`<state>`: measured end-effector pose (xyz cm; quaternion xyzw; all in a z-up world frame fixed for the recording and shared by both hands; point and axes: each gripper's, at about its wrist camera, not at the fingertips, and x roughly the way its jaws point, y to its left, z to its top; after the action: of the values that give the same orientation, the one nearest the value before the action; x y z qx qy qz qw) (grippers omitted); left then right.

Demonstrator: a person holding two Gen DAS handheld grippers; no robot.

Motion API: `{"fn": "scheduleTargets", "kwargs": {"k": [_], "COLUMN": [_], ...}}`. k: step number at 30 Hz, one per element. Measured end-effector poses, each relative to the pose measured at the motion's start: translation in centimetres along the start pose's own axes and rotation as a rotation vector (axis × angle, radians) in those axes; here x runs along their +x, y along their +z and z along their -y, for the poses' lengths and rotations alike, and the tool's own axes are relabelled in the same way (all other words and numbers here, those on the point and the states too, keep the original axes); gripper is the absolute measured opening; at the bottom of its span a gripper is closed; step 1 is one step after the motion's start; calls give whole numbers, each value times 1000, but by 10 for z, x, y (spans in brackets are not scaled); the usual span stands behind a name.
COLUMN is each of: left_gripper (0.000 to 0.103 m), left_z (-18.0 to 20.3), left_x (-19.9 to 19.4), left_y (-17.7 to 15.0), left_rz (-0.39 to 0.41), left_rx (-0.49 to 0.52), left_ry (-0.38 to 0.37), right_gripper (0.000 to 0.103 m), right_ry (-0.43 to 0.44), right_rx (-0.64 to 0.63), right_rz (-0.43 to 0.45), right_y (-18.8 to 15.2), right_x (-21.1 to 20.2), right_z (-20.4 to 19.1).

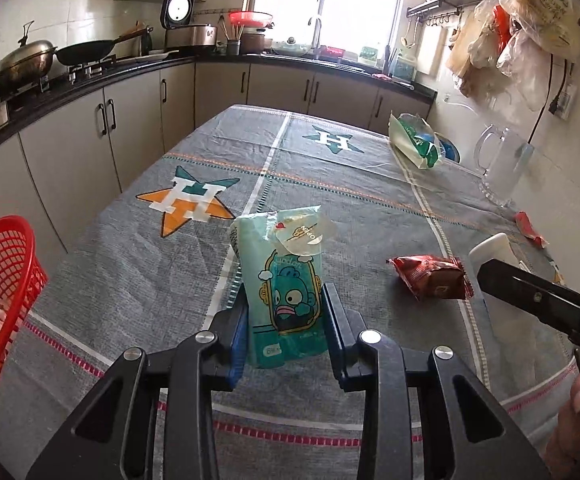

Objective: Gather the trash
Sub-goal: 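Carry the tissue pack and bottle in both grippers over the basket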

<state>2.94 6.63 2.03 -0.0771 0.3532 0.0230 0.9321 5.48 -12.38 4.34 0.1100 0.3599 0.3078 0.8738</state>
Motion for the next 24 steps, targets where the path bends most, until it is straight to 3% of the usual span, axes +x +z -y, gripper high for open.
{"fn": "scheduleTargets", "kwargs": {"k": [15,24], "left_gripper": [32,32], "left_z": [-12,-69], "left_x": [-43,-97], "left_y": [3,8], "left_rz": [74,152], "left_rx": [-7,-85], "left_ry": [6,30], "right_gripper": [33,33], "right_ry": [33,125], "right_rx": [-30,-9], "right_rz": [5,-47], "right_y": [1,0], "right_x": [0,7], "right_z": [-8,-43]}}
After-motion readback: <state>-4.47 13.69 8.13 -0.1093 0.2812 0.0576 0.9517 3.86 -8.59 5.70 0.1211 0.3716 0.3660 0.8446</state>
